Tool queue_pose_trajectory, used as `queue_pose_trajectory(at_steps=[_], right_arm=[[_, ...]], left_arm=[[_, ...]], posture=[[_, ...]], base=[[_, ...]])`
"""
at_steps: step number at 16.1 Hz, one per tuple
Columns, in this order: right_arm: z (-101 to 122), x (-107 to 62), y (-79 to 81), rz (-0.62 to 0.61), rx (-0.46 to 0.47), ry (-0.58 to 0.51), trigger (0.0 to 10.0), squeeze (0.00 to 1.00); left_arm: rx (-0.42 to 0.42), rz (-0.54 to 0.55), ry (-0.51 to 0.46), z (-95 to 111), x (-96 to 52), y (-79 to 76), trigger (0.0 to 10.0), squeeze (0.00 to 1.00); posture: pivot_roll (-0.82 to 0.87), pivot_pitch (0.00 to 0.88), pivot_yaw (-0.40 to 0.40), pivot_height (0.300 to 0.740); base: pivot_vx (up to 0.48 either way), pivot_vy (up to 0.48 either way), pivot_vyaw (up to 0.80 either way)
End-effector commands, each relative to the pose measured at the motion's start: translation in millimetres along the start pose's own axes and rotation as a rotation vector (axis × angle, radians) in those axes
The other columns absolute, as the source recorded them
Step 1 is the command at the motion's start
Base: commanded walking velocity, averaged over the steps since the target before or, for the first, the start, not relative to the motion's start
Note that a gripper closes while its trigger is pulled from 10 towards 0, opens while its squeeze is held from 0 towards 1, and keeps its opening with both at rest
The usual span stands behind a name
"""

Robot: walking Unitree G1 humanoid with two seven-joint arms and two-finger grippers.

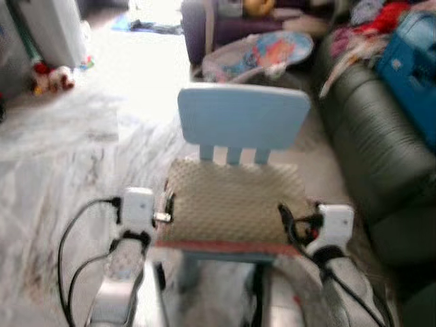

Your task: Move the pillow to the sofa

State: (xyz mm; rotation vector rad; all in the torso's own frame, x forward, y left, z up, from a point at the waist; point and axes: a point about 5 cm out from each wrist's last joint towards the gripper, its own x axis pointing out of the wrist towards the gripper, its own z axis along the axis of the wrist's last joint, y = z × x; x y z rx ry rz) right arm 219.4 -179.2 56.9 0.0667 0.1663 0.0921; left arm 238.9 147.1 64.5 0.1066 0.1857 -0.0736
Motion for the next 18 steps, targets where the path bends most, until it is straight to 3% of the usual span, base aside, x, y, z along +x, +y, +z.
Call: queue_pose_trajectory(at_steps=[1, 6, 8, 10, 12, 13, 15, 16, 17, 18], right_arm=[[1.4, 0.3, 1.2, 0.002, 0.007, -0.008, 10.0, 0.0], [7.6, 2.2, 2.1, -0.013, 0.019, -0.015, 10.0, 0.0], [19.8, 14.7, -1.4, -0.047, 0.021, -0.019, 10.0, 0.0], [25.9, 31.2, -4.3, -0.037, -0.008, 0.029, 10.0, 0.0], [24.2, 34.0, -7.3, -0.031, -0.02, 0.08, 10.0, 0.0], [23.9, 35.0, -8.5, -0.036, -0.019, 0.086, 10.0, 0.0], [30.7, 38.6, -12.3, -0.059, -0.048, 0.111, 10.0, 0.0], [31.1, 40.1, -12.9, -0.058, -0.042, 0.117, 10.0, 0.0], [35.1, 44.5, -15.9, -0.067, -0.029, 0.121, 10.0, 1.0], [36.3, 45.3, -16.2, -0.066, -0.024, 0.125, 10.0, 1.0]], left_arm=[[0.005, -0.007, 0.041, -6.7, -1.3, 2.4, 10.0, 0.0], [0.042, -0.041, 0.072, -5.9, -0.3, 7.4, 10.0, 0.0], [0.046, -0.057, 0.073, -4.5, -5.9, 11.5, 10.0, 0.0], [0.056, 0.01, 0.11, -6.1, -3.6, 31.2, 10.0, 0.0], [0.076, 0.049, 0.12, -0.5, -2.0, 50.2, 10.0, 0.0], [0.08, 0.053, 0.121, 0.4, -2.8, 52.6, 10.0, 0.0], [0.084, 0.085, 0.187, 0.2, 3.8, 79.4, 10.0, 0.0], [0.082, 0.08, 0.192, 0.3, 5.6, 80.0, 10.0, 0.0], [0.089, 0.074, 0.227, -0.6, 9.5, 82.8, 10.0, 1.0], [0.085, 0.078, 0.24, -0.8, 10.1, 84.1, 10.0, 1.0]], posture=[[-0.02, 0.0, -0.035, 0.526], [0.0, 0.0, -0.028, 0.506], [0.0, 0.0, -0.033, 0.506], [0.0, 0.028, -0.031, 0.506], [0.0, 0.093, -0.034, 0.506], [0.0, 0.103, -0.035, 0.506], [-0.03, 0.193, -0.042, 0.506], [-0.03, 0.193, -0.042, 0.506], [-0.03, 0.223, -0.052, 0.506], [-0.03, 0.228, -0.051, 0.506]], base=[[0.0, 0.0, 0.0], [0.0, 0.0, 0.0], [0.0, 0.0, 0.0], [0.0, 0.0, 0.0], [0.0, 0.0, 0.0], [0.0, 0.0, 0.0], [0.0, 0.0, 0.0], [0.0, 0.0, 0.0], [0.0, 0.0, 0.0], [0.0, 0.0, 0.0]])
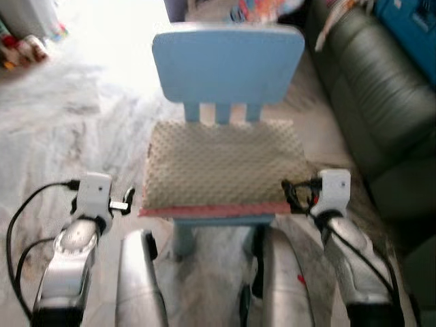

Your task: Move the pillow to the sofa

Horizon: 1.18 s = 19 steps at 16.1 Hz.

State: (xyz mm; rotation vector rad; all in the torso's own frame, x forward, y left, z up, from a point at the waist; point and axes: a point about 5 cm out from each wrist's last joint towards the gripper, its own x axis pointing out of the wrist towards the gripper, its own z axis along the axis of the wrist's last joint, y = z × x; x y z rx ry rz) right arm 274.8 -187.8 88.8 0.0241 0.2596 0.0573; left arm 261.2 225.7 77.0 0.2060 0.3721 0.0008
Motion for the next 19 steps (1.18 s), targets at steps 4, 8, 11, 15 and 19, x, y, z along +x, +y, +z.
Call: queue_pose_trajectory(at_steps=[4, 8, 11, 15, 19], right_arm=[[2.4, 16.4, -9.9, -0.011, -0.04, 0.039, 10.0, 1.0], [1.8, 39.5, -6.5, 0.05, -0.064, 0.065, 10.0, 1.0], [5.1, 55.8, -3.4, 0.068, -0.069, 0.075, 10.0, 1.0], [5.9, 70.5, -2.1, 0.058, -0.107, 0.084, 10.0, 0.99], [10.2, 76.7, 1.4, 0.054, -0.1, 0.06, 10.0, 0.0]], left_arm=[[-0.016, -0.018, 0.057, 2.9, 21.4, -1.3, 10.0, 1.0], [-0.038, -0.022, 0.014, 21.9, 44.1, -5.2, 10.0, 1.0], [-0.023, -0.026, 0.021, 25.6, 54.3, -6.2, 10.0, 1.0], [-0.075, -0.036, 0.012, 28.2, 68.7, -16.3, 10.0, 0.0], [-0.1, -0.055, -0.012, 35.0, 76.8, -27.6, 10.0, 0.0]], posture=[[-0.02, 0.259, -0.051, 0.506], [-0.01, 0.27, -0.055, 0.506], [0.01, 0.294, -0.063, 0.506], [0.01, 0.309, -0.082, 0.506], [0.0, 0.319, -0.088, 0.506]], base=[[0.0, 0.0, 0.0], [0.0, 0.0, 0.0], [0.0, 0.0, 0.0], [0.0, 0.0, 0.0], [0.0, 0.0, 0.0]])
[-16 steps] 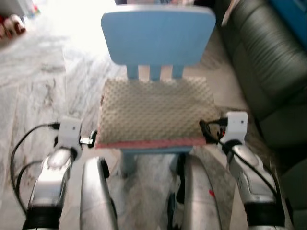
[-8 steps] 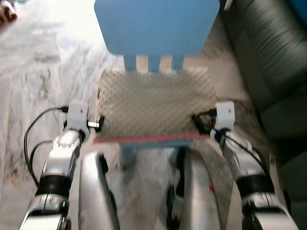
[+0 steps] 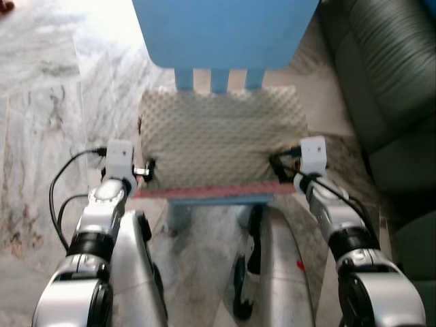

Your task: Move the pillow to the sofa

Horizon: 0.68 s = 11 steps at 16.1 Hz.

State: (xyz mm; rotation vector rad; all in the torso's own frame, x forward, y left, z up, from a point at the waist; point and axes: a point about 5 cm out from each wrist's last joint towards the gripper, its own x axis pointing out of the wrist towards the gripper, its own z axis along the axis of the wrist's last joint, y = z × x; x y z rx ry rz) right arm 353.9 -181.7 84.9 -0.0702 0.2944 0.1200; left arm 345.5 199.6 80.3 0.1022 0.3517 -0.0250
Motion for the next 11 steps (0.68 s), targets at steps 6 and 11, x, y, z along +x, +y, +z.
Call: queue_pose_trajectory(at_steps=[6, 11], right_arm=[[-24.1, 5.9, 30.2, 0.062, 0.185, 0.095, 0.0, 0.0], [-23.9, 8.7, 47.9, 0.108, 0.22, 0.094, 0.0, 0.0]], left_arm=[[-0.098, -0.057, 0.071, -22.7, 6.4, -29.1, 0.0, 0.0], [-0.117, -0.077, 0.087, -31.3, 6.0, -34.4, 0.0, 0.0]], posture=[[0.01, 0.32, -0.092, 0.506], [0.01, 0.315, -0.099, 0.506]], base=[[0.0, 0.0, 0.0], [0.0, 0.0, 0.0]])
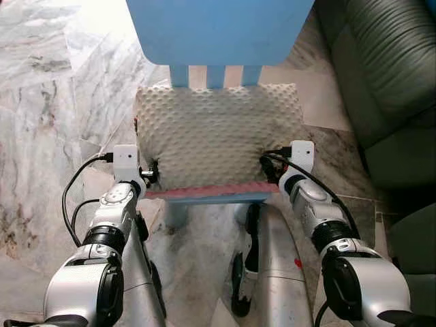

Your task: Move the pillow to the sofa

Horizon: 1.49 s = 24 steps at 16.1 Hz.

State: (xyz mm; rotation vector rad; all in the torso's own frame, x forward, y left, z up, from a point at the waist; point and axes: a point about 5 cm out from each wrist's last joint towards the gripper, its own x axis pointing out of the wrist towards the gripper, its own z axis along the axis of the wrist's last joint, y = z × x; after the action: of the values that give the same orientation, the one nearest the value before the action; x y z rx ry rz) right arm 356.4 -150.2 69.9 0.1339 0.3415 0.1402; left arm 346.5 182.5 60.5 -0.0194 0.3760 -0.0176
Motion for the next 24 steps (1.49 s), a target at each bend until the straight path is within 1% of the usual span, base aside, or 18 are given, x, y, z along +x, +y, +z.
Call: queue_pose_trajectory(at_steps=[1, 2, 4, 6, 11, 16, 19, 22, 24], right_arm=[[-16.4, -0.1, 13.5, 0.052, 0.023, 0.066, 0.0, 0.0], [-16.9, -0.2, 13.7, 0.056, 0.022, 0.069, 0.0, 0.0], [-17.3, -0.3, 12.2, 0.054, 0.02, 0.072, 0.0, 0.0], [-17.3, -0.2, 11.6, 0.053, 0.018, 0.073, 0.0, 0.0], [-16.4, 0.4, 12.4, 0.053, 0.018, 0.071, 0.0, 0.0], [-18.4, -0.1, 11.2, 0.046, 0.001, 0.078, 0.0, 0.0], [-15.1, 1.1, 11.4, 0.047, -0.022, 0.077, 0.0, 0.0], [-7.9, 3.0, 12.4, 0.065, -0.051, 0.065, 0.0, 0.0], [-1.3, 4.7, 11.4, 0.059, -0.056, 0.054, 0.0, 0.0]], left_arm=[[-0.003, -0.058, 0.069, -16.7, -1.1, -13.5, 0.0, 0.0], [-0.004, -0.056, 0.068, -16.4, -0.9, -13.0, 0.0, 0.0], [-0.037, -0.055, 0.063, -15.4, -0.3, -13.2, 0.0, 0.0], [-0.031, -0.065, 0.051, -13.4, 0.5, -14.5, 0.0, 0.0], [-0.021, -0.076, 0.06, -14.4, 0.9, -16.0, 0.0, 0.0], [-0.02, -0.061, 0.082, -16.1, 1.1, -12.8, 0.0, 0.0], [-0.03, -0.049, 0.073, -9.1, 3.3, -10.9, 0.0, 0.0], [-0.018, -0.036, 0.066, -2.7, 4.9, -8.3, 0.0, 0.0], [-0.041, -0.002, 0.043, 6.5, 6.7, -2.8, 0.0, 0.0]], posture=[[0.01, 0.313, -0.099, 0.506], [0.01, 0.311, -0.099, 0.506], [0.0, 0.305, -0.099, 0.506], [0.0, 0.301, -0.101, 0.506], [0.0, 0.289, -0.098, 0.506], [-0.01, 0.277, -0.103, 0.506], [-0.01, 0.259, -0.105, 0.506], [-0.01, 0.224, -0.106, 0.506], [-0.01, 0.187, -0.105, 0.506]], base=[[0.0, 0.0, 0.0], [0.0, 0.0, 0.0], [0.0, 0.0, 0.0], [0.0, 0.0, 0.0], [0.0, 0.0, 0.0], [0.0, 0.0, 0.0], [0.0, 0.0, 0.0], [0.0, 0.0, 0.0], [0.0, 0.0, 0.0]])
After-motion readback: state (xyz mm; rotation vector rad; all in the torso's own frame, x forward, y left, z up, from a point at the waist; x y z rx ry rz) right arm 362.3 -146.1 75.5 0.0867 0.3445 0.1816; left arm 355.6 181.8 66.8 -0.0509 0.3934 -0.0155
